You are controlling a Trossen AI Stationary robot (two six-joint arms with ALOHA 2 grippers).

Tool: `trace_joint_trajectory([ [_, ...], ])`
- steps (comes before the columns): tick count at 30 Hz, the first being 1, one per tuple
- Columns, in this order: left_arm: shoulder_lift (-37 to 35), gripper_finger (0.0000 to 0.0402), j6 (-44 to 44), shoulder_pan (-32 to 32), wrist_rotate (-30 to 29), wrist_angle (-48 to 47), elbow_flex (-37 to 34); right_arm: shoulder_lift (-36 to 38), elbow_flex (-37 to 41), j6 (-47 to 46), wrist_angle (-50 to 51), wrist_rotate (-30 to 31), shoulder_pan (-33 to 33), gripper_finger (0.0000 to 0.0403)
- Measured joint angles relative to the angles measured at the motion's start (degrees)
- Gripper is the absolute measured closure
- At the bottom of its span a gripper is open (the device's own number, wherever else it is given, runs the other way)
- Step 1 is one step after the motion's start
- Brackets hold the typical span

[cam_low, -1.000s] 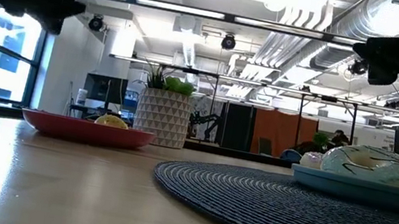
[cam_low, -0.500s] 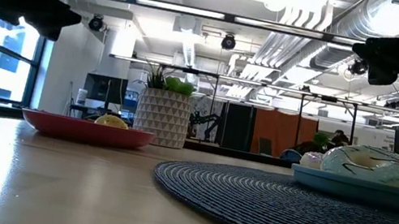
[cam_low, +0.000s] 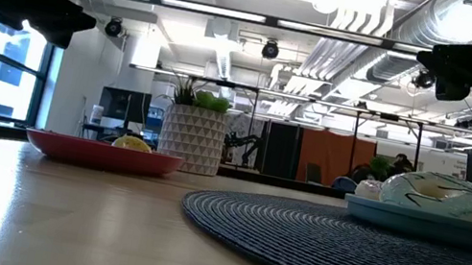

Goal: Pick & Place donuts
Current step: Return to Home Position

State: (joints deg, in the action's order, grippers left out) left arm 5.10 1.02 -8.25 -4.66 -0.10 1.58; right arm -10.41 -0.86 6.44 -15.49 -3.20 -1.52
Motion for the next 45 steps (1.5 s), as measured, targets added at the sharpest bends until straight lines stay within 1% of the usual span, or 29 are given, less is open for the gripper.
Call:
trace_joint_trajectory([
  [4, 0.0, 0.0282, 0.0, 0.0, 0.1, 0.0, 0.0, 0.0, 0.0, 0.0, 0.0, 0.0, 0.0, 0.0274],
  [8, 0.0, 0.0282, -0.2, 0.0, 3.1, -0.3, 0.0, 0.0, 0.0, 0.0, 0.0, 0.0, 0.0, 0.0274],
  [11, 0.0, 0.0282, -0.1, 0.0, 4.1, -0.3, 0.0, 0.0, 0.0, 0.0, 0.0, 0.0, 0.0, 0.0274],
  [45, 0.0, 0.0282, 0.0, 0.0, 4.1, -0.1, 0.0, 0.0, 0.0, 0.0, 0.0, 0.0, 0.0, 0.0274],
])
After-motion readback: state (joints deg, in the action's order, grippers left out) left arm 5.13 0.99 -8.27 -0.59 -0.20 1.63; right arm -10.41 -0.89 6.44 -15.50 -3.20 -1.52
